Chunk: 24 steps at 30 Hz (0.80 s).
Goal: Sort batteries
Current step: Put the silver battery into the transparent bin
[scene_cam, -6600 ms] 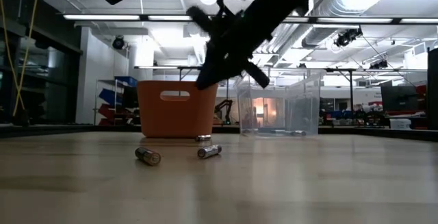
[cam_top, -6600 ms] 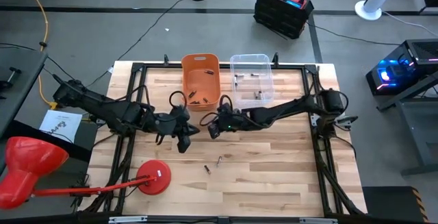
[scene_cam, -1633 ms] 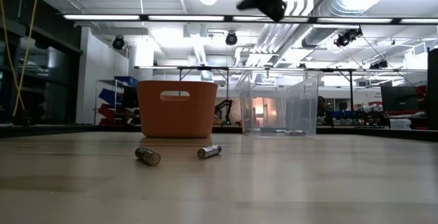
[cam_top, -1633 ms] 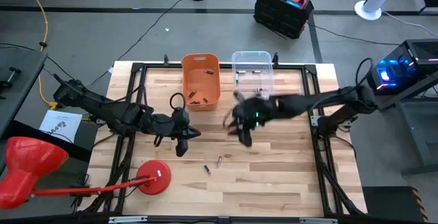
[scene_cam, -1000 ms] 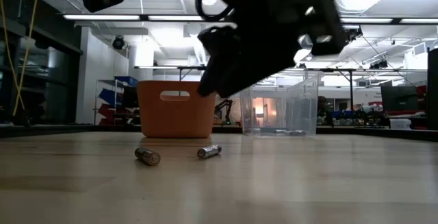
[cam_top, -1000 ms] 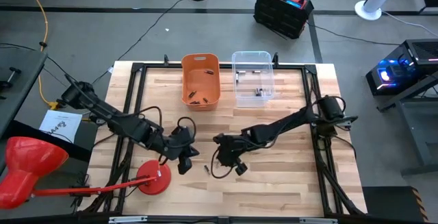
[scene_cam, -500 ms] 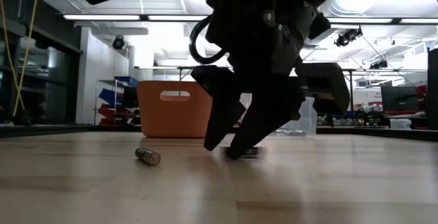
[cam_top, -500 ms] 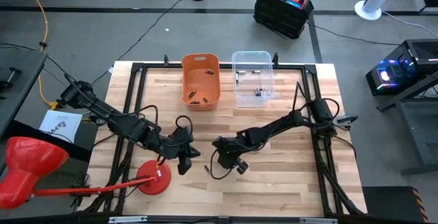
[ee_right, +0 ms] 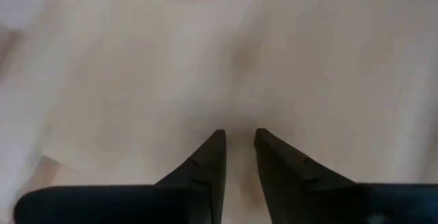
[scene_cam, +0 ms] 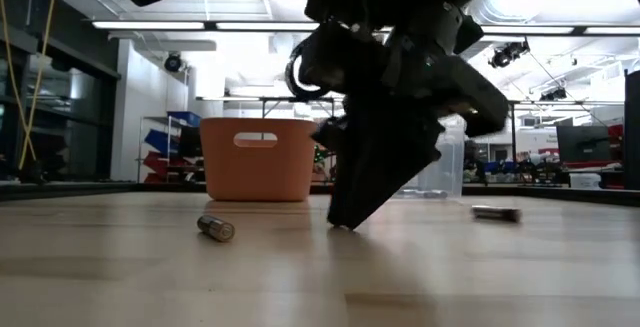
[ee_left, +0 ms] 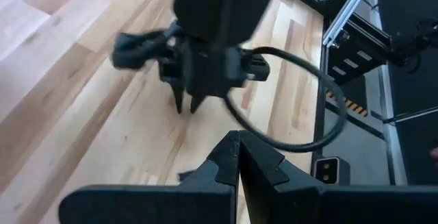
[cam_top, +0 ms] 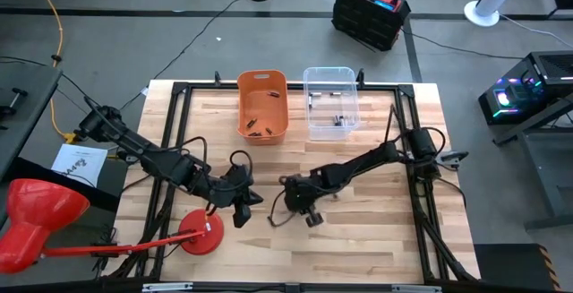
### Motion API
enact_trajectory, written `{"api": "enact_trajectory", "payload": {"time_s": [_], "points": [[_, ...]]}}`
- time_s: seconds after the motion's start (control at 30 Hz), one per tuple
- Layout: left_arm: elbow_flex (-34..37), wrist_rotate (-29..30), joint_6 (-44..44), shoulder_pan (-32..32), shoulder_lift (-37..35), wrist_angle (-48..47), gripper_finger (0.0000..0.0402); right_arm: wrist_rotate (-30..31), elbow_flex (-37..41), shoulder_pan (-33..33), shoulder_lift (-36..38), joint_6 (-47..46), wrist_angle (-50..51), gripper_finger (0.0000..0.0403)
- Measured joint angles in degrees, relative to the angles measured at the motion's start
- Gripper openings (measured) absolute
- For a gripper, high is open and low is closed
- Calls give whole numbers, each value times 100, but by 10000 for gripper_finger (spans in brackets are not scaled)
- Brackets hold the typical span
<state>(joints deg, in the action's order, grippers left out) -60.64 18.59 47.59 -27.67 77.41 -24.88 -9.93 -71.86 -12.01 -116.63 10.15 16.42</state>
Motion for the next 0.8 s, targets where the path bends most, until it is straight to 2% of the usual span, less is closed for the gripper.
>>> {"api": "enact_trajectory", "payload": {"time_s": [0.13, 0.23, 0.37, 0.5, 0.63, 0.8], "points": [[2, 3, -236, 112, 0, 49, 0, 320, 18, 342, 519, -1031, 491, 81], [2, 3, -454, 185, 0, 116, 0, 639, 137, 555, 1006, -1451, 1488, 96], [2, -90, -746, 272, 0, 129, 0, 691, 933, 634, 1746, -2131, 2680, 123], [2, -227, -994, 351, 0, 134, 0, 673, 2077, 456, 2768, -3714, 3242, 144], [2, -309, -1192, 429, 0, 230, 0, 787, 3003, 376, 3630, -5628, 3170, 157], [2, -473, -1272, 531, 0, 295, 0, 1474, 3691, 542, 4188, -6852, 3099, 158]]}}
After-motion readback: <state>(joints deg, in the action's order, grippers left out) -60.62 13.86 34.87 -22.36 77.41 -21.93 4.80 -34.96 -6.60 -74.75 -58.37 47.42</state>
